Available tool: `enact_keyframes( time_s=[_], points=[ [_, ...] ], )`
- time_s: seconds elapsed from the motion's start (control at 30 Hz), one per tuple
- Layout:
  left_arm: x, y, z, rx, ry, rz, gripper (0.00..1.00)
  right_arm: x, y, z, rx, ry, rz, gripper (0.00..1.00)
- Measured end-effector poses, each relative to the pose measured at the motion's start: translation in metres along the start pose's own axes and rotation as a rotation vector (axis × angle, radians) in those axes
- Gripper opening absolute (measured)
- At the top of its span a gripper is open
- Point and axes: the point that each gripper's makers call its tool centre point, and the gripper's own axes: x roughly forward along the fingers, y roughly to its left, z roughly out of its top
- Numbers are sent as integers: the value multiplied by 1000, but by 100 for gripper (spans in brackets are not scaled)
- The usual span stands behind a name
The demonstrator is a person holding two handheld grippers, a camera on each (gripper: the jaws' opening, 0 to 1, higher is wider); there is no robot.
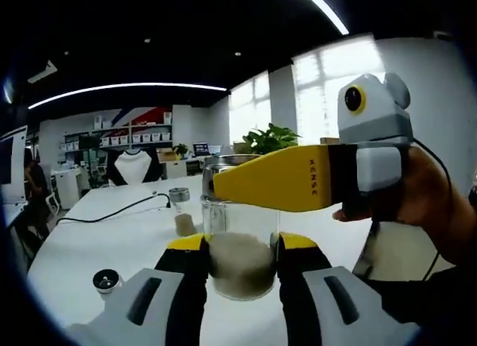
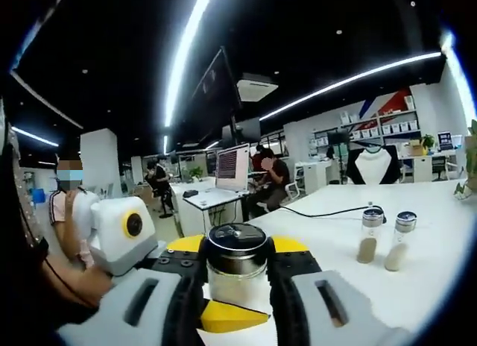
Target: Rotate the seasoning bottle until the label or dispensing opening points toward the visible target arrow and the bottle remains upright within the marked orientation range
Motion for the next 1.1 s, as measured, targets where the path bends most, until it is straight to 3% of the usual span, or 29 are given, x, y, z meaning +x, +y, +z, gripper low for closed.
enact_keyframes(
  time_s=[0.1,0.3,0.77,0.9,1.1],
  points=[
    [-1,1,2,11,5,23,37,2,0,2,1,-18,-1,29],
    [-2,-1,3,23,8,-7,37,-3,1,4,8,-29,58,28],
    [-6,-27,13,7,-18,-219,38,-21,13,14,-15,-39,255,28],
    [-6,-33,14,8,-34,-254,38,-24,21,13,-63,-31,311,28],
    [-5,-33,14,6,-40,-237,38,-22,23,13,-94,-21,307,29]
  ],
)
